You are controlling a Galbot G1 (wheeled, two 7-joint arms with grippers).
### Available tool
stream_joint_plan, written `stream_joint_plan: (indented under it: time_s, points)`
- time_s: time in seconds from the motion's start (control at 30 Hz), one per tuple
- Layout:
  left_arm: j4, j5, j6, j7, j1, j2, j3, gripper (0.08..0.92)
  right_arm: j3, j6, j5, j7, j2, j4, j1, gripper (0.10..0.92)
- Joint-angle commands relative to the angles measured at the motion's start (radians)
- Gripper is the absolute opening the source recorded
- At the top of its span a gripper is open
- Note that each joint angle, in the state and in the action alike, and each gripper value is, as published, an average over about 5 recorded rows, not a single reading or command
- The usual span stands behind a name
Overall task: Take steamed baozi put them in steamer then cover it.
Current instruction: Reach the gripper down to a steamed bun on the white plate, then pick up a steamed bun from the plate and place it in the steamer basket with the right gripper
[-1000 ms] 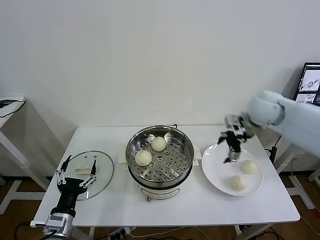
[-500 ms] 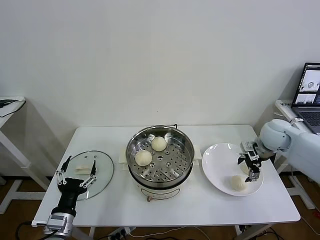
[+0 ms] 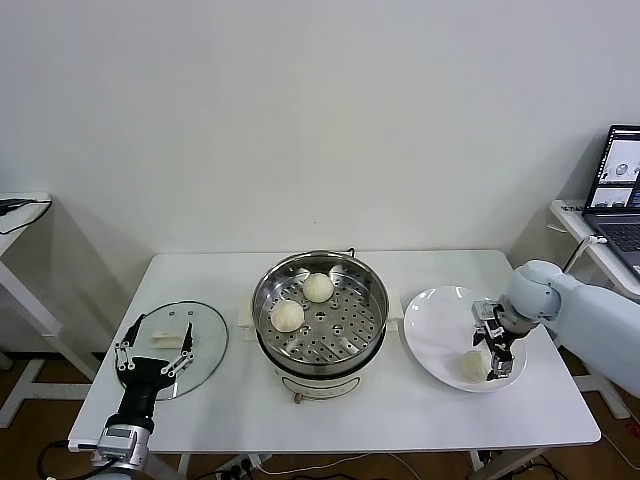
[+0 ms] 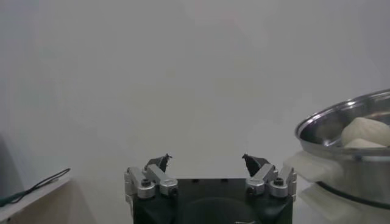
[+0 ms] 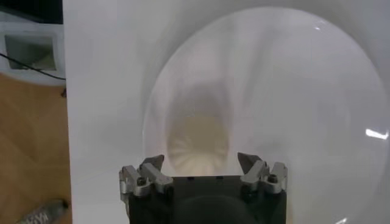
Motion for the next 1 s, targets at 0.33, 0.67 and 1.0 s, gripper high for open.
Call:
stream_joint_plan:
  time_s: [0.33,0.67,1.0]
  points:
    - [0.001,0.004,0.001,-0.003,0.001,-0.002,0.002,0.823,0.032,0.005,-0.011,-0.002,0.01,-0.02,-0.039,0.721]
    - [0.008,0.004,0.001,-0.003,-0.001,-0.003,0.003,0.823,0.038,0.007,-0.007,-0.001,0.01,-0.021,-0.039,0.637]
    - [0.0,0.003,0.002,-0.003,-0.001,-0.002,0.008,0.823,0.003,0.001,0.104,-0.013,-0.053,0.034,0.124,0.636]
